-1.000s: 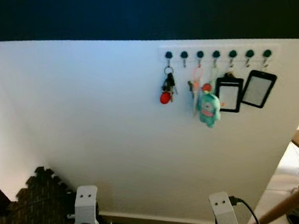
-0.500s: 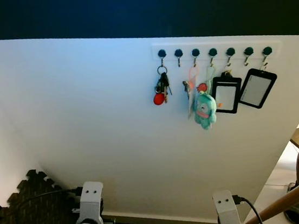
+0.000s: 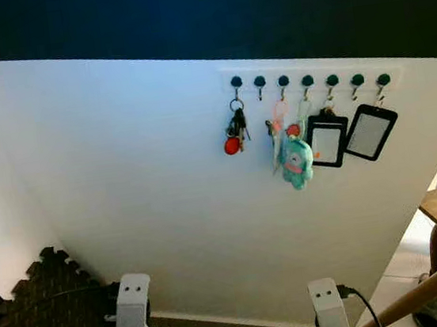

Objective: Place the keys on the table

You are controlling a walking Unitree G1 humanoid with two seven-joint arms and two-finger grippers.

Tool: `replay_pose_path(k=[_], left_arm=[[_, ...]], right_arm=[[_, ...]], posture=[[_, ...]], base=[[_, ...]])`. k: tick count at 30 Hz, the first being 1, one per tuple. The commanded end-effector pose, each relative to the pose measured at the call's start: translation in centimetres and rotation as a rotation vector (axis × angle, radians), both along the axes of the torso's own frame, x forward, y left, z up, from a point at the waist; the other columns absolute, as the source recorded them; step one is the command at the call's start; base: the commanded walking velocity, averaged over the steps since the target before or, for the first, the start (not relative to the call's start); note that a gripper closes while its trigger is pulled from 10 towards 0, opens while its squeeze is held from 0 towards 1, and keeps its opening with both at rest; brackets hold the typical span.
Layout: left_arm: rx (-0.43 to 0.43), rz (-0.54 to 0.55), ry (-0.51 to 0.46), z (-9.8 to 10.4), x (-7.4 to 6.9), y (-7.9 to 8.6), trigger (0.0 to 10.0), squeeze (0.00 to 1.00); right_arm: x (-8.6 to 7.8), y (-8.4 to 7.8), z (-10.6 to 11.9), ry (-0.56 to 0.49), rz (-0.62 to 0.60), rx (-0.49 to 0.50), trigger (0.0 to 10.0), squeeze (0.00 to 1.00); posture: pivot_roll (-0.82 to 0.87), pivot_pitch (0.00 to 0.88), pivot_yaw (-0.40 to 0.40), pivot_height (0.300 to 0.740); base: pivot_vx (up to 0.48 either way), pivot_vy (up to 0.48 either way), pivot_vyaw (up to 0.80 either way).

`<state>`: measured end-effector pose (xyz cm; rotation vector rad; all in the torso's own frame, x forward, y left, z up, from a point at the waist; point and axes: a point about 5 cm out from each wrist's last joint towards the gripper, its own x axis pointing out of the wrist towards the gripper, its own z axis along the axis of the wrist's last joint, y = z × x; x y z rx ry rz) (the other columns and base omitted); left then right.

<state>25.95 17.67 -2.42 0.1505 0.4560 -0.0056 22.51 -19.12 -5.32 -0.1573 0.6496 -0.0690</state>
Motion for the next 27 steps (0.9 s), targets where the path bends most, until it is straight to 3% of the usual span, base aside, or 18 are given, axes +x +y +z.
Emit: replay_pose_path(k=[1, 5, 9, 15, 27], left_arm=[[-0.005, 0.008, -0.017, 0.1, 0.0, 0.0, 10.0, 0.0], [-0.008, -0.031, -0.024, 0.1, -0.1, -0.4, 10.0, 0.0], [0.016, -0.065, -0.024, 0.1, -0.1, -0.7, 10.0, 0.0], [-0.026, 0.013, -0.023, 0.1, 0.0, -0.3, 10.0, 0.0], [-0.013, 0.006, -0.047, 0.2, -0.3, 0.3, 10.0, 0.0]], right_arm=[[0.1, 0.0, 0.1, -0.002, 0.009, -0.004, 10.0, 0.0], [0.1, -0.1, 0.1, -0.001, 0.01, -0.006, 10.0, 0.0], [-0.1, -0.1, 0.0, 0.002, 0.009, -0.007, 10.0, 0.0], [-0.1, 0.0, -0.1, 0.003, 0.009, -0.006, 10.0, 0.0], [-0.1, 0.6, 0.0, -0.008, 0.028, 0.032, 10.0, 0.0]], posture=[[0.06, 0.0, -0.068, 0.74], [0.05, 0.0, -0.067, 0.74], [0.05, 0.0, -0.067, 0.74], [0.05, 0.0, -0.069, 0.74], [0.06, 0.0, -0.07, 0.74]], base=[[0.0, 0.0, 0.0], [0.0, 0.0, 0.0], [0.0, -0.433, 0.0], [0.0, -0.16, 0.0], [0.0, 0.0, 0.0]])
